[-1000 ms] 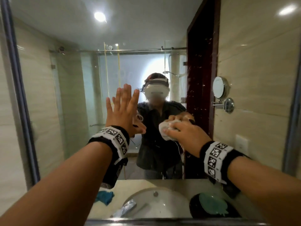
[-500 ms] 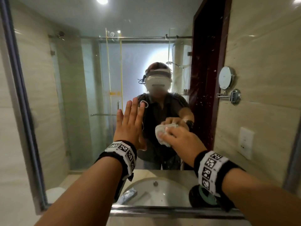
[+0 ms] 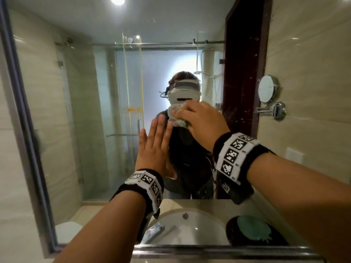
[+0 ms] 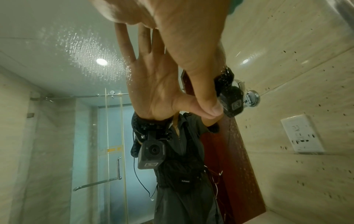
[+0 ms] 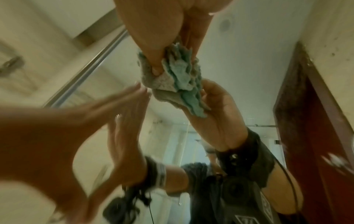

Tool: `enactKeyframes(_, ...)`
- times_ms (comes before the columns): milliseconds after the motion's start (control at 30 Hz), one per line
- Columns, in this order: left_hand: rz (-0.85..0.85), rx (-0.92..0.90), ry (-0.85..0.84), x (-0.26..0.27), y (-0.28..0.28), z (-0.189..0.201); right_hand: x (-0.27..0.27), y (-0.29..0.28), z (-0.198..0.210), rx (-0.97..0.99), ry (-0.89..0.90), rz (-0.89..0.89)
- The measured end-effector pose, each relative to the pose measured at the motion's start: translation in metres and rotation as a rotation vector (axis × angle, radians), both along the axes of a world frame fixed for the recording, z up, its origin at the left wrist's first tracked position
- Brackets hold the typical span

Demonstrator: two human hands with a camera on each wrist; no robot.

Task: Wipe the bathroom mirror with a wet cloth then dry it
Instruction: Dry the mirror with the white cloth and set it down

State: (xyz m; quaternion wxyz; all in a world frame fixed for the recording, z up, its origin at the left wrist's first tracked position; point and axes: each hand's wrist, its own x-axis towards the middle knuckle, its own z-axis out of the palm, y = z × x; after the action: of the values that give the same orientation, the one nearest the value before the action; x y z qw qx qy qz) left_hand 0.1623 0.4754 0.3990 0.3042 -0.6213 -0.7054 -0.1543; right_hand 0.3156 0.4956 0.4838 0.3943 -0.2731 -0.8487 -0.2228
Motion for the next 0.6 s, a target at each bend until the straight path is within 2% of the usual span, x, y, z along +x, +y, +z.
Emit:
enactKeyframes(67,0.0,0.004,0.005,0.0,0.0,0.0,0.008,0.003,-0.019,0.119,-0.037,0.056)
enactKeyframes(133,-0.002,-0.002,0.002,0.001,-0.001,0.0,0.021,0.005,-0.051,0.225,-0.116,-0.011)
enactKeyframes(200,-0.004,-0.019,-0.004,0.004,-0.004,0.001,0.032,0.025,-0.083,0.199,-0.215,-0.075)
enactKeyframes(233,-0.005,-0.03,-0.011,0.005,-0.005,0.001,0.038,0.036,-0.091,0.195,-0.23,0.004)
enactKeyframes(267,-0.003,-0.04,-0.017,0.006,-0.005,0.002,0.045,0.048,-0.096,0.149,-0.28,0.243)
enactKeyframes(333,0.006,-0.052,-0.027,0.008,-0.007,0.002,0.058,0.085,-0.098,0.094,-0.13,0.793)
enactKeyframes(367,0.009,-0.055,-0.031,0.009,-0.007,0.002,0.061,0.084,-0.094,0.081,-0.138,0.858)
enactKeyframes(433,0.006,-0.057,-0.043,0.011,-0.008,0.002,0.062,0.052,-0.074,0.13,-0.141,0.407)
enactKeyframes(467,-0.001,-0.057,-0.052,0.011,-0.008,0.002,0.05,0.029,-0.075,0.044,-0.122,0.168)
enactKeyframes(500,-0.009,-0.056,-0.063,0.012,-0.008,0.001,0.045,0.021,-0.069,-0.003,0.034,0.009)
enactKeyframes(533,-0.017,-0.052,-0.07,0.012,-0.008,-0.001,0.043,0.015,-0.067,-0.036,0.145,0.009)
enactKeyframes(600,-0.032,-0.045,-0.065,0.012,-0.008,-0.006,0.037,0.013,-0.068,0.014,0.213,0.057)
